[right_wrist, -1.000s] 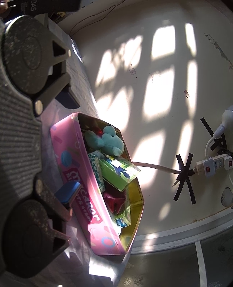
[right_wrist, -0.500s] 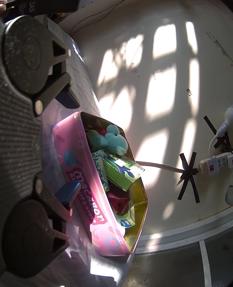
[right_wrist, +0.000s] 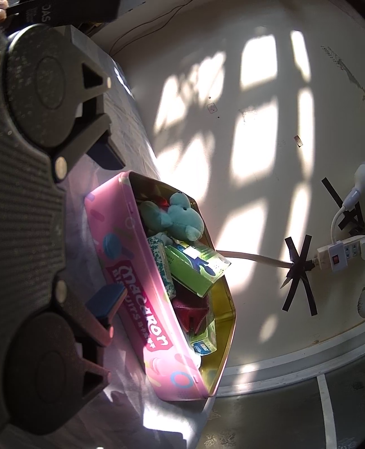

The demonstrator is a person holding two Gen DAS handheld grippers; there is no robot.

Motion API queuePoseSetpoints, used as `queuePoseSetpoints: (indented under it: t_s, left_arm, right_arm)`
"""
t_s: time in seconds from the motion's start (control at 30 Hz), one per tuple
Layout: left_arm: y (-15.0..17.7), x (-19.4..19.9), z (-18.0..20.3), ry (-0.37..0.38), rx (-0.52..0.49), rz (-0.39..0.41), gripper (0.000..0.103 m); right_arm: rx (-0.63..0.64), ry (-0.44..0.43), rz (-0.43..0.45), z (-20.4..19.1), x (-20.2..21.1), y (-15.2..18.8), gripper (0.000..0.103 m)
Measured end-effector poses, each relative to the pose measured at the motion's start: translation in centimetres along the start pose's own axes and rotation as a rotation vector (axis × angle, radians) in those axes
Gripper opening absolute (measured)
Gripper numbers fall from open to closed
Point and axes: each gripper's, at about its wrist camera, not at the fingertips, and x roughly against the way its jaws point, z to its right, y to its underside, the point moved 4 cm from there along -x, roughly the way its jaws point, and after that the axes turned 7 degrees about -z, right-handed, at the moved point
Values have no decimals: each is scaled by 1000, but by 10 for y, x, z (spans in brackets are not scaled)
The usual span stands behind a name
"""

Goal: Organize objects

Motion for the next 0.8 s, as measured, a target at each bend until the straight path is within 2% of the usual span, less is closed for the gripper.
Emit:
queuePoseSetpoints:
  t_s: [0.8]
  left_arm:
    - [1,-5,3,5,-6,-20,103]
  right_arm:
    - [-12,-5,-14,6,-4,1,92]
